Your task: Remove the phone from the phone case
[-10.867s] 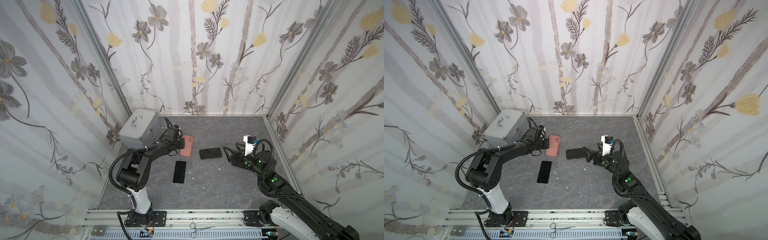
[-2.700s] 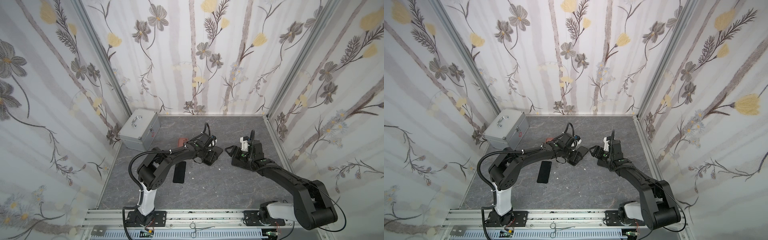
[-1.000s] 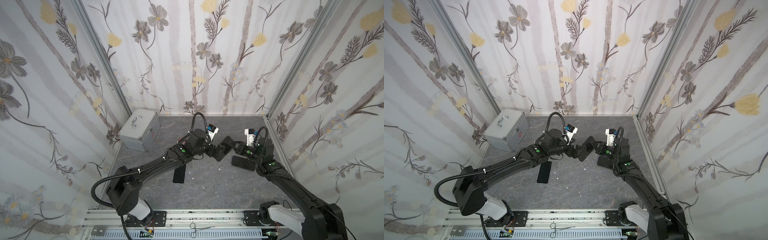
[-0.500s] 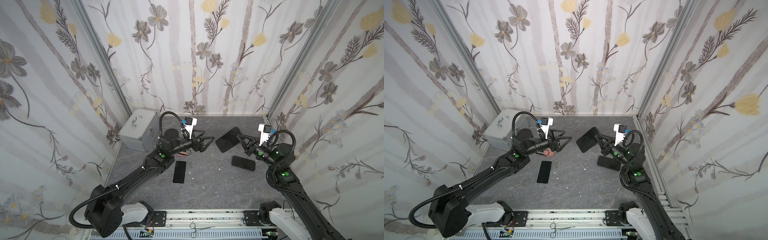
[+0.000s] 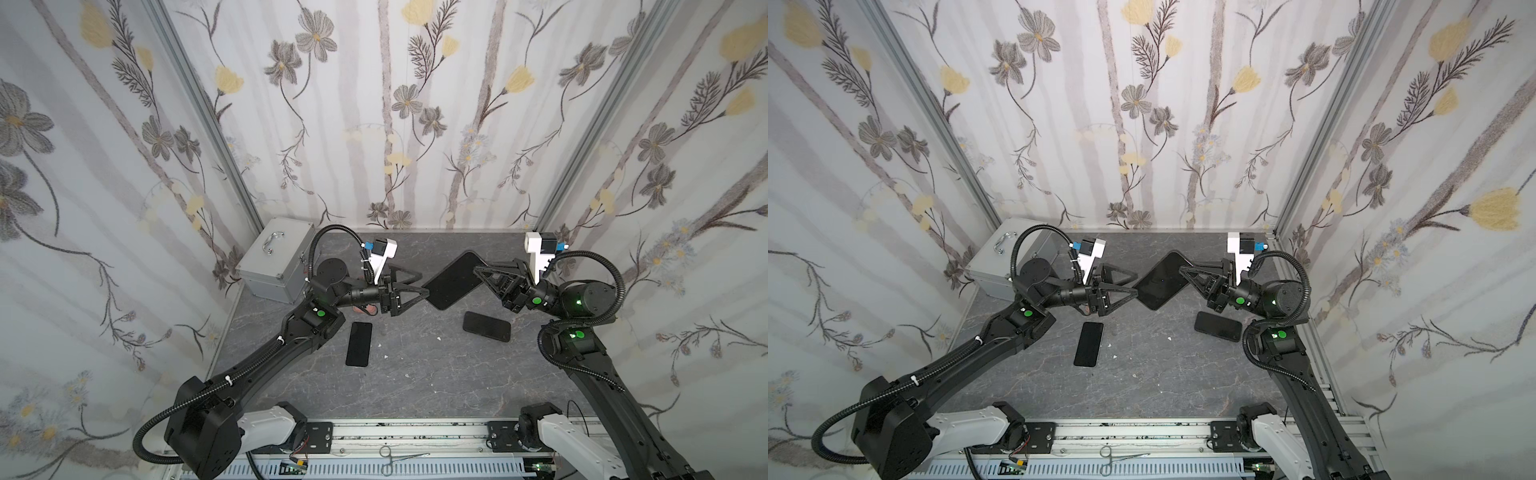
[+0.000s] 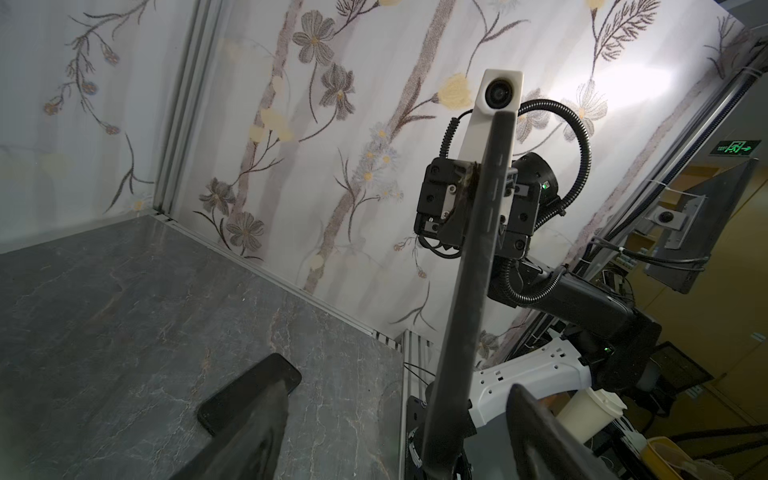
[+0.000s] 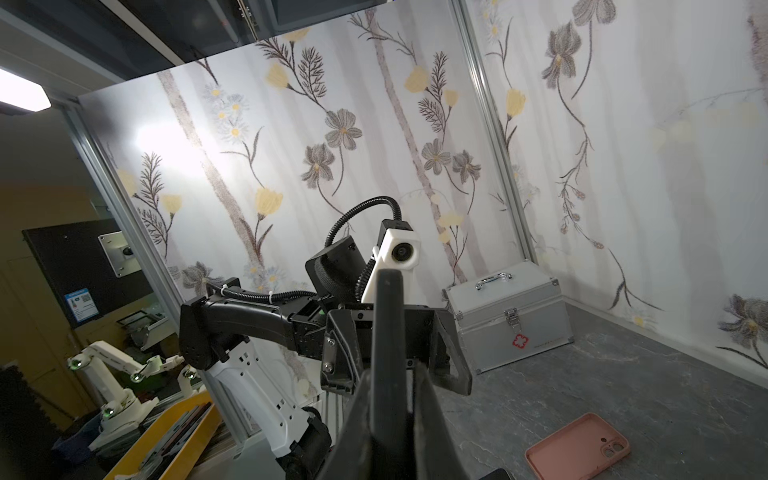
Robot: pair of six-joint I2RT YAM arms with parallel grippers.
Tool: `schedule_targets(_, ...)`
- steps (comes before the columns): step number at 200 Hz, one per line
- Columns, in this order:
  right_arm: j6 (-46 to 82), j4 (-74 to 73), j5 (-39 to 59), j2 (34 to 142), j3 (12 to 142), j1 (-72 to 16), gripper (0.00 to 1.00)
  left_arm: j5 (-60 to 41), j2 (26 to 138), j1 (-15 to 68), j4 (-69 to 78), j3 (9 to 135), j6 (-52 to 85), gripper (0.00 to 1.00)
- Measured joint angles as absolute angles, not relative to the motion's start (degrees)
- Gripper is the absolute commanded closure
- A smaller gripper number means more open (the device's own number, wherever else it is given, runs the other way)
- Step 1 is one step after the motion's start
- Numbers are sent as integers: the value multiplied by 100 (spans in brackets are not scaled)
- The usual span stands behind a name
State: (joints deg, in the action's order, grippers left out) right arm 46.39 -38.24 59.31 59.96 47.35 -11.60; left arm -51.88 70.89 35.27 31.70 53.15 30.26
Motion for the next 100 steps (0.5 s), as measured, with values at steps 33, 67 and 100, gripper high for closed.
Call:
schedule_targets(33,4639,-3520,6128,6086,4930,-1160,100,-5481,7164,3559,3190,5382,3035,33)
schedule_targets(67,4637,-3190,6195,6195,5109,-1160,100,-5677,7244,3629,3225,5463,3013,42)
schedule_targets(100,4639,-2978,6292,6254,5120,-1160,100,-5725,7439,3675,3229,5524,2998,53)
